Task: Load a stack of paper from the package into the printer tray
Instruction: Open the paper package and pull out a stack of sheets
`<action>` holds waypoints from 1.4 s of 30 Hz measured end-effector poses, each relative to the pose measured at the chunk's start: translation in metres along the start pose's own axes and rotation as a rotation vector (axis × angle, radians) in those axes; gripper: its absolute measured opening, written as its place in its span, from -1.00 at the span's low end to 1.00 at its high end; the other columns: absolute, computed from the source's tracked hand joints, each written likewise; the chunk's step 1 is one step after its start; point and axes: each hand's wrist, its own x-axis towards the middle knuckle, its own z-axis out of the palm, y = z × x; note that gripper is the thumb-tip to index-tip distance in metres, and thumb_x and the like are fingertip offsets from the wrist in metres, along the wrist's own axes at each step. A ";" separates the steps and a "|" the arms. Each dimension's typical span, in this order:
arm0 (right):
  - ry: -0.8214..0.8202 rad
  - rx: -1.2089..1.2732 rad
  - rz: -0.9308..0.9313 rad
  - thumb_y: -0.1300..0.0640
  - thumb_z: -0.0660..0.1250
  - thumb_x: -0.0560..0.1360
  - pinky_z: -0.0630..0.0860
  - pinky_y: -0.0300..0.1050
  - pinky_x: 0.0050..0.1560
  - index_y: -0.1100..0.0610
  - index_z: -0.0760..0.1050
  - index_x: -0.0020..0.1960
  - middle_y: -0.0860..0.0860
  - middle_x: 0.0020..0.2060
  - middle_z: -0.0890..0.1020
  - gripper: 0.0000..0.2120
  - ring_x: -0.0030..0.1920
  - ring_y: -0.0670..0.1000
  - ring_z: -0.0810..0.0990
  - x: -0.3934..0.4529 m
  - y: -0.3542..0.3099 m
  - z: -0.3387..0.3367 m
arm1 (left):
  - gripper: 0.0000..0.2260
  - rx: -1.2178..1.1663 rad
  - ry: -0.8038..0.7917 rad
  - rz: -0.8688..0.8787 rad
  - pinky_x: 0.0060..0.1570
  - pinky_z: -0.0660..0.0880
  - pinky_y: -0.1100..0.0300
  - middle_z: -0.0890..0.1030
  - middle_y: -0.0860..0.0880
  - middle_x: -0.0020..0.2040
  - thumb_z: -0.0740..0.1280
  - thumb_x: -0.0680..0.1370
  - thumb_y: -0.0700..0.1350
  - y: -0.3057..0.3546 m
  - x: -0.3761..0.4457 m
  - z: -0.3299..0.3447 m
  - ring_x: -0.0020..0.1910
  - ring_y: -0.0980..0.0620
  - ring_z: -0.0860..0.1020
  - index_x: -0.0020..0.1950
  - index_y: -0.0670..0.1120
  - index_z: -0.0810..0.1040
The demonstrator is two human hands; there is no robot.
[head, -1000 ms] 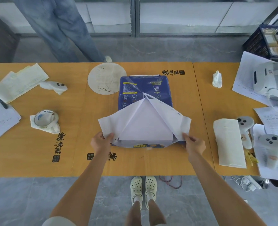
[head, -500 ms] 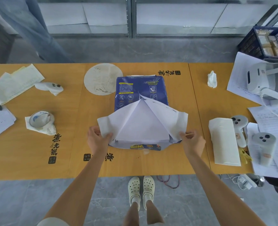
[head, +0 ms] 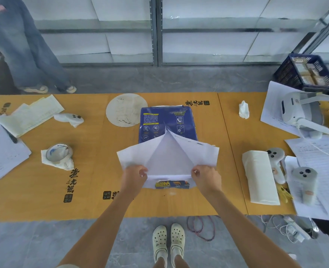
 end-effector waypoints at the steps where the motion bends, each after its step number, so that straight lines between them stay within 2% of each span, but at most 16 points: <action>1: -0.016 -0.015 0.003 0.15 0.22 0.53 0.35 -0.18 -0.27 0.14 0.62 -0.02 0.10 -0.09 0.68 -0.79 -0.08 0.17 0.61 -0.002 -0.001 0.002 | -0.80 0.019 0.013 -0.021 -0.11 0.49 0.12 0.67 -0.15 -0.10 0.26 0.45 -0.31 0.000 -0.002 0.000 -0.10 -0.14 0.59 -0.04 -0.21 0.65; 3: -0.014 -0.006 0.035 0.15 0.21 0.55 0.35 -0.16 -0.26 0.19 0.61 -0.04 0.13 -0.09 0.67 -0.78 -0.08 0.18 0.59 -0.005 0.000 0.004 | -0.82 0.047 0.037 -0.045 -0.13 0.49 0.09 0.66 -0.18 -0.13 0.25 0.46 -0.29 -0.001 -0.003 -0.002 -0.11 -0.19 0.59 -0.07 -0.23 0.65; 5: 0.002 0.002 0.077 0.16 0.20 0.56 0.34 -0.15 -0.28 0.22 0.60 -0.09 0.16 -0.12 0.67 -0.77 -0.19 0.18 0.55 -0.005 0.003 0.004 | -0.84 0.083 0.033 -0.047 -0.19 0.50 0.05 0.66 -0.22 -0.20 0.26 0.45 -0.29 -0.003 -0.003 -0.004 -0.17 -0.22 0.58 -0.17 -0.25 0.64; 7: 0.008 -0.012 0.104 0.16 0.18 0.57 0.33 -0.15 -0.30 0.23 0.59 -0.11 0.17 -0.15 0.67 -0.75 -0.27 0.14 0.48 -0.004 0.005 0.003 | -0.86 0.114 0.026 -0.067 -0.27 0.45 0.10 0.64 -0.20 -0.25 0.27 0.44 -0.28 -0.004 -0.005 -0.005 -0.22 -0.21 0.56 -0.22 -0.25 0.62; 11: 0.012 -0.033 0.139 0.13 0.18 0.58 0.39 -0.12 -0.30 0.24 0.60 -0.09 0.17 -0.15 0.67 -0.73 -0.14 0.19 0.62 -0.001 0.003 0.002 | -0.82 0.108 0.043 -0.118 -0.39 0.31 0.20 0.53 -0.12 -0.39 0.27 0.44 -0.27 0.001 -0.007 -0.005 -0.37 -0.11 0.45 -0.38 -0.19 0.52; 15: -0.014 -0.002 0.215 0.09 0.24 0.55 0.39 -0.14 -0.30 0.24 0.61 -0.10 0.16 -0.17 0.67 -0.74 -0.14 0.19 0.63 0.002 0.000 0.004 | -0.64 0.084 0.056 -0.168 -0.52 0.12 0.24 0.29 0.02 -0.56 0.27 0.43 -0.26 0.006 -0.007 -0.005 -0.53 0.03 0.24 -0.55 -0.07 0.27; 18: -0.004 0.082 0.285 0.10 0.29 0.51 0.41 -0.16 -0.34 0.23 0.64 -0.15 0.16 -0.22 0.69 -0.77 -0.19 0.19 0.64 0.004 0.000 0.006 | -0.65 0.096 0.074 -0.185 -0.54 0.12 0.23 0.30 0.00 -0.56 0.28 0.46 -0.22 0.004 -0.008 -0.005 -0.53 -0.01 0.26 -0.53 -0.12 0.33; 20: 0.006 0.184 0.355 0.11 0.34 0.48 0.42 -0.17 -0.36 0.23 0.66 -0.18 0.16 -0.24 0.70 -0.79 -0.22 0.20 0.64 0.006 0.001 0.008 | -0.70 0.065 0.111 -0.213 -0.55 0.12 0.23 0.35 -0.03 -0.55 0.29 0.47 -0.19 0.001 -0.007 -0.003 -0.54 0.00 0.29 -0.47 -0.21 0.45; 24: 0.009 0.316 0.449 0.13 0.37 0.44 0.43 -0.23 -0.46 0.22 0.67 -0.21 0.16 -0.28 0.70 -0.82 -0.26 0.16 0.65 0.008 0.002 0.007 | -0.81 0.022 0.132 -0.255 -0.55 0.20 0.25 0.55 -0.14 -0.41 0.35 0.46 -0.18 0.000 -0.006 0.000 -0.44 -0.08 0.44 -0.26 -0.28 0.64; 27: 0.006 0.338 0.463 0.14 0.37 0.42 0.57 -0.12 -0.39 0.22 0.67 -0.23 0.15 -0.31 0.70 -0.83 -0.28 0.15 0.66 0.009 0.002 0.007 | -0.84 -0.022 0.134 -0.321 -0.55 0.23 0.27 0.64 -0.19 -0.28 0.40 0.43 -0.16 0.003 -0.002 0.000 -0.38 -0.08 0.48 -0.17 -0.27 0.66; 30: 0.010 0.289 0.453 0.13 0.38 0.42 0.56 -0.12 -0.35 0.21 0.66 -0.22 0.15 -0.28 0.70 -0.84 -0.25 0.16 0.66 0.010 0.000 0.007 | -0.83 -0.023 0.113 -0.368 -0.55 0.30 0.27 0.62 -0.15 -0.35 0.41 0.41 -0.14 0.003 0.002 0.001 -0.40 -0.09 0.52 -0.24 -0.26 0.65; 33: 0.001 0.251 0.426 0.15 0.37 0.45 0.44 -0.19 -0.39 0.22 0.64 -0.21 0.13 -0.27 0.69 -0.84 -0.23 0.16 0.65 0.010 -0.002 0.007 | -0.81 -0.036 0.101 -0.397 -0.44 0.50 0.18 0.66 -0.18 -0.34 0.41 0.40 -0.12 0.000 0.004 0.001 -0.36 -0.14 0.61 -0.28 -0.25 0.62; 35: 0.002 0.279 0.436 0.16 0.37 0.44 0.43 -0.22 -0.45 0.22 0.65 -0.22 0.13 -0.30 0.69 -0.85 -0.26 0.14 0.66 0.011 0.000 0.007 | -0.81 -0.047 0.097 -0.399 -0.43 0.50 0.18 0.66 -0.19 -0.32 0.41 0.40 -0.12 0.000 0.004 0.001 -0.35 -0.16 0.63 -0.27 -0.26 0.62; 39: -0.019 0.450 0.477 0.22 0.34 0.42 0.45 -0.26 -0.47 0.20 0.63 -0.31 0.03 -0.55 0.60 -0.83 -0.44 -0.01 0.60 0.012 0.002 0.006 | -0.80 -0.083 0.082 -0.389 -0.42 0.46 0.20 0.67 -0.20 -0.30 0.42 0.41 -0.11 0.000 0.004 0.000 -0.32 -0.17 0.63 -0.26 -0.26 0.63; 42: -0.066 0.553 0.488 0.27 0.33 0.44 0.61 -0.11 -0.31 0.16 0.56 -0.39 0.06 -0.54 0.60 -0.77 -0.53 -0.03 0.59 0.012 0.005 0.004 | -0.79 -0.093 0.068 -0.389 -0.35 0.55 0.11 0.67 -0.20 -0.31 0.42 0.41 -0.11 -0.001 0.004 0.001 -0.31 -0.17 0.64 -0.28 -0.26 0.63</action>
